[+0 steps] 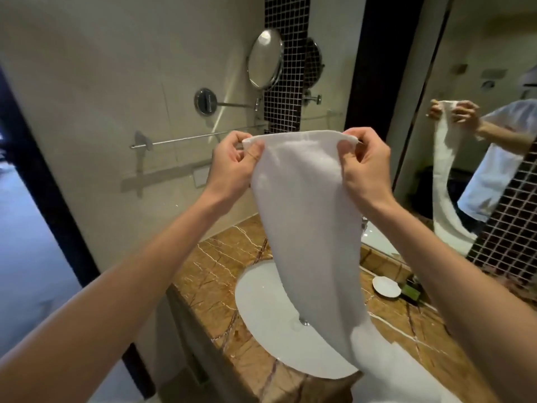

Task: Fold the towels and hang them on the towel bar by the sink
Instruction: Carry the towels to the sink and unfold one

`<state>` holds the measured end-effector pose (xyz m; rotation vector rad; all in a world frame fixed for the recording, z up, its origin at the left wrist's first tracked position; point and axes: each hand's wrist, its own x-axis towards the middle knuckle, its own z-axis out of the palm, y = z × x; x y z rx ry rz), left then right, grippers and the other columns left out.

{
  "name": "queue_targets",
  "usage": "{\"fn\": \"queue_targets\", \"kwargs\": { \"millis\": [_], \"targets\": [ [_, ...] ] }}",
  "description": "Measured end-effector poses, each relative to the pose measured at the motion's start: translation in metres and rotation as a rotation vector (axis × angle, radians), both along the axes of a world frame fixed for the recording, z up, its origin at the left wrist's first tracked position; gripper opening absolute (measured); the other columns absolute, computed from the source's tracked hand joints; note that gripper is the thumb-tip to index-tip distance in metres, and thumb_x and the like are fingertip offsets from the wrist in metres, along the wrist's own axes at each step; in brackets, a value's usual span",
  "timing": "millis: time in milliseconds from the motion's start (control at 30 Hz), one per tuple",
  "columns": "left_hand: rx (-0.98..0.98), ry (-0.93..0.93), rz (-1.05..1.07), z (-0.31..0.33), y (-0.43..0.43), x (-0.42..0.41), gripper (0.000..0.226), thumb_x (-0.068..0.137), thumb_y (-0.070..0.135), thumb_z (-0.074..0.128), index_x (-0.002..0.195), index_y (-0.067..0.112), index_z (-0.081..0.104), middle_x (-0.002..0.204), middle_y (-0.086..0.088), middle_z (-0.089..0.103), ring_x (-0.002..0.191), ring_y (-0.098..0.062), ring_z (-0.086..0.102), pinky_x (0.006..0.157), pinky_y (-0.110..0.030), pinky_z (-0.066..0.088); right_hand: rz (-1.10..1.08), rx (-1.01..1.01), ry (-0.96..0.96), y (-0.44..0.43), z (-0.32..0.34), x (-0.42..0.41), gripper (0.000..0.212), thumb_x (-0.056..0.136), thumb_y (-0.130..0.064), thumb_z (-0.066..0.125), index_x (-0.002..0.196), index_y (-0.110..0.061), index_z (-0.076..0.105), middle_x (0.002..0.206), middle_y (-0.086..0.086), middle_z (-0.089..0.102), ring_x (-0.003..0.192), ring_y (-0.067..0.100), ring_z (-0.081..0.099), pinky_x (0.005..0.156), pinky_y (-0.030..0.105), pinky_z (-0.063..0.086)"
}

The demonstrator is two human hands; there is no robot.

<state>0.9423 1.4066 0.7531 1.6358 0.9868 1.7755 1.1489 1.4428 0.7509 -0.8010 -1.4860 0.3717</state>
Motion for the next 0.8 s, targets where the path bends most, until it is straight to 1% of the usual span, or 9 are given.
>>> {"fn": "queue_targets", "kwargs": {
  "millis": [100,200,267,400,433,533,667,800],
  "targets": [
    [0.067,-0.015,0.031,0.025,-0.014,-0.009,0.01,0.094,0.018,0.058,0.087,0.017,0.051,0.071,0.0,0.065,0.054,-0.004,0.061,0.043,-0.019,0.046,0.018,0.043,0.035,-0.009,0.023,-0.011,0.008,0.095,-0.027,0.056,0.096,-0.019,0.057,0.087,-0.005,0.06,0.074,0.0,0.057,0.06,0.011,0.046],
    [0.125,-0.046,0.058,0.048,-0.026,-0.015,0.011,0.093,0.016,0.059,0.085,0.017,0.052,0.069,0.005,0.064,0.052,0.001,0.057,0.044,-0.016,0.043,0.021,0.072,0.043,-0.016,0.043,-0.02,0.006,0.095,-0.025,0.057,0.096,-0.019,0.057,0.086,-0.007,0.06,0.073,0.0,0.057,0.061,0.013,0.048],
    [0.16,-0.059,0.069,0.062,-0.032,-0.018,0.012,0.093,0.015,0.06,0.084,0.017,0.052,0.068,0.006,0.063,0.052,0.001,0.055,0.045,-0.016,0.043,0.019,0.08,0.058,-0.02,0.054,-0.025,0.007,0.095,-0.026,0.057,0.097,-0.019,0.057,0.087,-0.007,0.061,0.074,0.001,0.059,0.063,0.015,0.05],
    [0.226,-0.058,0.106,0.09,-0.04,-0.024,0.013,0.092,0.017,0.062,0.083,0.02,0.053,0.063,0.011,0.063,0.051,0.0,0.052,0.045,-0.018,0.043,0.037,0.105,0.086,-0.03,0.073,-0.035,0.011,0.095,-0.028,0.057,0.099,-0.018,0.057,0.091,-0.001,0.062,0.079,0.009,0.062,0.062,0.017,0.053],
    [0.242,-0.066,0.107,0.096,-0.041,-0.025,0.013,0.092,0.017,0.062,0.083,0.02,0.052,0.064,0.01,0.063,0.051,-0.001,0.051,0.046,-0.019,0.043,0.045,0.112,0.098,-0.033,0.078,-0.038,0.011,0.095,-0.028,0.057,0.099,-0.018,0.057,0.092,0.0,0.063,0.079,0.009,0.062,0.062,0.018,0.053],
    [0.285,-0.054,0.111,0.111,-0.046,-0.029,0.013,0.091,0.02,0.063,0.083,0.023,0.053,0.069,0.004,0.063,0.053,-0.004,0.052,0.048,-0.023,0.045,0.064,0.119,0.145,-0.04,0.092,-0.042,0.012,0.095,-0.026,0.058,0.101,-0.015,0.057,0.09,0.001,0.064,0.074,0.006,0.063,0.06,0.017,0.052],
    [0.369,-0.04,0.091,0.121,-0.054,-0.035,0.011,0.087,0.023,0.065,0.083,0.024,0.054,0.061,0.01,0.062,0.049,-0.003,0.05,0.046,-0.019,0.043,0.105,0.115,0.17,-0.05,0.104,-0.044,0.015,0.094,-0.025,0.06,0.105,-0.015,0.058,0.091,0.002,0.066,0.074,0.008,0.066,0.06,0.022,0.055],
    [0.365,-0.084,0.071,0.122,-0.057,-0.036,0.012,0.089,0.018,0.064,0.083,0.021,0.054,0.063,0.006,0.063,0.051,-0.005,0.052,0.047,-0.021,0.045,0.161,0.098,0.18,-0.056,0.111,-0.045,0.015,0.093,-0.027,0.06,0.105,-0.017,0.057,0.093,0.002,0.067,0.076,0.009,0.068,0.06,0.022,0.056]
  ]
}}
